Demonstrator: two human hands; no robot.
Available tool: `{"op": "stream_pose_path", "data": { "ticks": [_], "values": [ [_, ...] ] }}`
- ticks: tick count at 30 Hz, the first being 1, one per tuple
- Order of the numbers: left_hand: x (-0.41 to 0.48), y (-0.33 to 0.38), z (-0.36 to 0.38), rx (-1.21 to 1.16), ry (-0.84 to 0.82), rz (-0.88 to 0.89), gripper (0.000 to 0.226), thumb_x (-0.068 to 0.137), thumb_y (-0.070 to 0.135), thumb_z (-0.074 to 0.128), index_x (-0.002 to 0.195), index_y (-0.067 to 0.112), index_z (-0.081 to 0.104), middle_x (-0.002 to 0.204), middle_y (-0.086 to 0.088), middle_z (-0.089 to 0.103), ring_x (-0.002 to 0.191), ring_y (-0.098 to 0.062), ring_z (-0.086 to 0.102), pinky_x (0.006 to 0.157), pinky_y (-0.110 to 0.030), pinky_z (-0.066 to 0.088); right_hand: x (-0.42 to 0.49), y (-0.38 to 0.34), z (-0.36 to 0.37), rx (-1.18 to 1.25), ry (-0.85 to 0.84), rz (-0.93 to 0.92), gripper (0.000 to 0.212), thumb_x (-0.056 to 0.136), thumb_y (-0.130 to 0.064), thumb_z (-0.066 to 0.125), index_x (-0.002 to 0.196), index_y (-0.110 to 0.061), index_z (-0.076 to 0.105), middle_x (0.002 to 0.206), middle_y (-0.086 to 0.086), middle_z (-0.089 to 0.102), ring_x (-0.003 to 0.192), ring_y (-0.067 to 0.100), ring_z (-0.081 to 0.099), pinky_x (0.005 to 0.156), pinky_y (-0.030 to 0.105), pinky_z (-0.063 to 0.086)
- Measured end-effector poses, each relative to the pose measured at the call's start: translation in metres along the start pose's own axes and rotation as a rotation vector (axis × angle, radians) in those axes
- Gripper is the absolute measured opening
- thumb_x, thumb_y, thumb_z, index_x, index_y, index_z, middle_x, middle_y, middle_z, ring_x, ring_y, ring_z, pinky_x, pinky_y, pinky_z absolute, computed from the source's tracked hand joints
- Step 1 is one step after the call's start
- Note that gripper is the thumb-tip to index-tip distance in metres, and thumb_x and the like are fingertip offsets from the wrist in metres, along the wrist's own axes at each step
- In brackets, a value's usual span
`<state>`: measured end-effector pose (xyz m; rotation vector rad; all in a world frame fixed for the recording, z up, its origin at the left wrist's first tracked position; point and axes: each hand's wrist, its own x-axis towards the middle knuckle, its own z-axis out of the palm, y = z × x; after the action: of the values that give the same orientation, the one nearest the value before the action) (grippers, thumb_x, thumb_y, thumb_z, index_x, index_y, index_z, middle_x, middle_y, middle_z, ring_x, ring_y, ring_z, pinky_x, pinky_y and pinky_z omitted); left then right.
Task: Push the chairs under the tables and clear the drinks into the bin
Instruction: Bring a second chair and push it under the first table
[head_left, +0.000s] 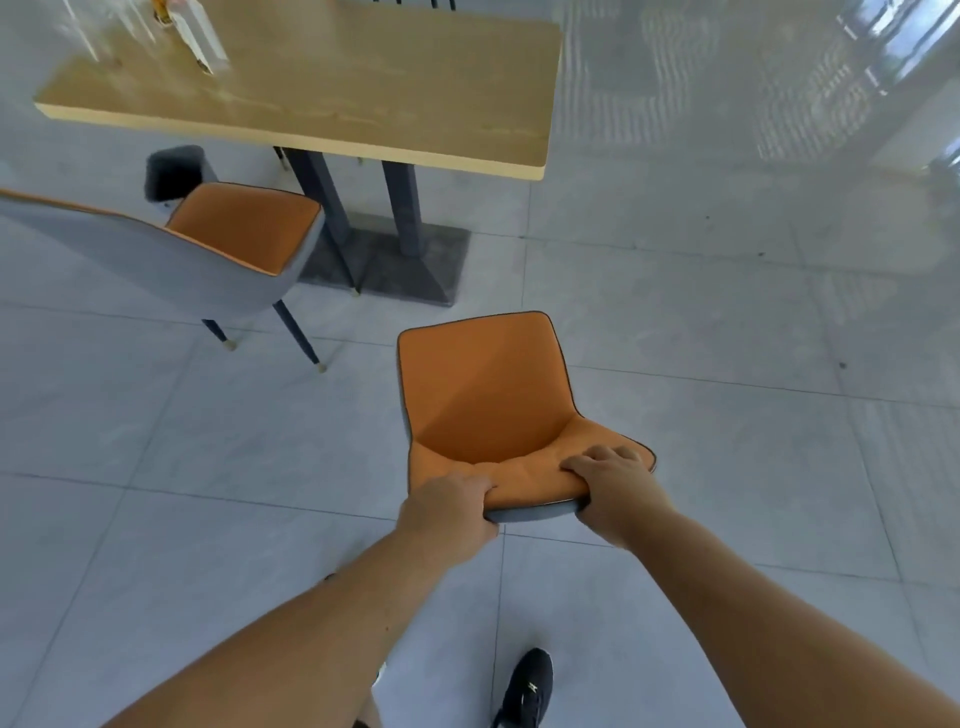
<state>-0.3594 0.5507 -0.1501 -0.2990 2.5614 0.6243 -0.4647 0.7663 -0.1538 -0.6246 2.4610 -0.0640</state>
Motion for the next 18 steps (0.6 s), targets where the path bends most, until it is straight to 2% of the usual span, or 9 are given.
{"op": "stream_pose_path", "data": {
  "ticks": [5,10,13,18],
  "values": [
    [-0.003,-0.02,-0.023,0.014,-0.089,-0.014,0.037,0.095,0.036,0.062,0.131,0.029,0.057,0.111,-0.002,0.064,0.099,-0.024,0.061,0.08,-0.036,0.052,0.012,-0.03,-0.004,-0.048,-0.069,0.007,0.06,0.089,-0.034,0.063,0.145,-0.044,0.045,0.143,-0.008,0.05,0.134,0.031,0.038,0.103,0.044,0.046],
    [0.0,-0.064,-0.071,0.089,-0.233,-0.038,0.047,0.1,0.031,0.059,0.145,0.024,0.048,0.131,-0.008,0.06,0.115,-0.028,0.059,0.099,-0.041,0.05,0.03,-0.089,-0.006,-0.023,-0.069,0.011,0.06,0.09,-0.038,0.062,0.146,-0.046,0.043,0.14,-0.011,0.05,0.133,0.029,0.038,0.098,0.042,0.049],
    [0.004,-0.103,-0.101,0.095,-0.238,-0.046,0.05,0.1,0.032,0.06,0.148,0.028,0.045,0.135,-0.007,0.059,0.117,-0.029,0.058,0.102,-0.042,0.049,0.049,-0.131,-0.01,0.008,-0.054,0.011,0.058,0.091,-0.039,0.062,0.146,-0.044,0.045,0.14,-0.012,0.049,0.132,0.028,0.038,0.097,0.042,0.05],
    [0.016,-0.183,-0.144,0.061,-0.178,-0.023,0.053,0.096,0.03,0.061,0.146,0.037,0.046,0.132,-0.004,0.06,0.113,-0.027,0.058,0.097,-0.04,0.051,0.091,-0.206,-0.026,0.043,-0.075,-0.003,0.058,0.091,-0.047,0.063,0.146,-0.042,0.044,0.14,-0.01,0.049,0.13,0.027,0.04,0.095,0.042,0.05]
  ]
}}
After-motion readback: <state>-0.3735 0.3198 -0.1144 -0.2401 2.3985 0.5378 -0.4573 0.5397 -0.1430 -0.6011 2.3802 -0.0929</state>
